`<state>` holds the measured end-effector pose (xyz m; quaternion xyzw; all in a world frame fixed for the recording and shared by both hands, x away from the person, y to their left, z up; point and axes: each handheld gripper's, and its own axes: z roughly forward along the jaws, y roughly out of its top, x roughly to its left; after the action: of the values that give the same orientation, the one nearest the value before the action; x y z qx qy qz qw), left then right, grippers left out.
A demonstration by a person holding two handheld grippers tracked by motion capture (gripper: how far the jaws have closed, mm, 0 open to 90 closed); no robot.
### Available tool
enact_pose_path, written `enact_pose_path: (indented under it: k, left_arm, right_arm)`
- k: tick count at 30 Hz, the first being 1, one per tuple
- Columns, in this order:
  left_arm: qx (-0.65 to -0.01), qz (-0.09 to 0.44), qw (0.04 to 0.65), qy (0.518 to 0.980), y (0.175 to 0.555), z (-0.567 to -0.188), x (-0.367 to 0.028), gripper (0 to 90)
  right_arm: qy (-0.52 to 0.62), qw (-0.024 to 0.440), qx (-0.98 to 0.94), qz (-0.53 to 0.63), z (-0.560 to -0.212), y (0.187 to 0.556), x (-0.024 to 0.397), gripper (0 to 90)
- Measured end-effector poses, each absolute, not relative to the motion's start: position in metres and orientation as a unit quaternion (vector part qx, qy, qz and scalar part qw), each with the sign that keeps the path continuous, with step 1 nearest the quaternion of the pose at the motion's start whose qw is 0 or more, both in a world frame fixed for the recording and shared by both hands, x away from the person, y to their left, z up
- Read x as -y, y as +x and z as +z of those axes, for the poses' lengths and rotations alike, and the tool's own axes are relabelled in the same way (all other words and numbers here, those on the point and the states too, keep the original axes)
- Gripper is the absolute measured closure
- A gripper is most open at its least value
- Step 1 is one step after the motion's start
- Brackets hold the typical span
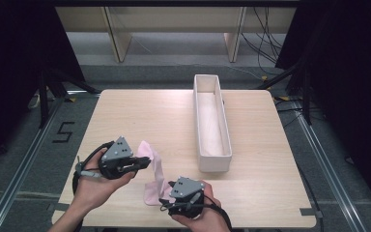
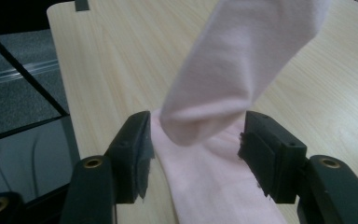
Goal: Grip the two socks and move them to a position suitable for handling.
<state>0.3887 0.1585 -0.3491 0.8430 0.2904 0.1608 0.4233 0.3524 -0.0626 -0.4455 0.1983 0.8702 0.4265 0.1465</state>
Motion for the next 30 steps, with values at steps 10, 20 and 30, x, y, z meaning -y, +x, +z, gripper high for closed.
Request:
enact_pose_path:
  k: [10, 20, 30]
  left_arm:
    - [-0.291, 0.161, 0.428, 0.84, 0.393, -0.351, -0.135, 86.1]
    - [-0.295, 0.157, 0.425, 0.841, 0.392, -0.356, -0.135, 86.1]
    - [-0.307, 0.14, 0.417, 0.844, 0.39, -0.364, -0.154, 86.1]
  right_arm:
    - [0.253, 0.18, -0.849, 0.427, -0.453, 0.354, 0.058, 35.2]
    - [0.298, 0.156, -0.847, 0.411, -0.456, 0.357, 0.069, 72.3]
    - [0.275, 0.161, -0.855, 0.408, -0.441, 0.361, 0.107, 84.4]
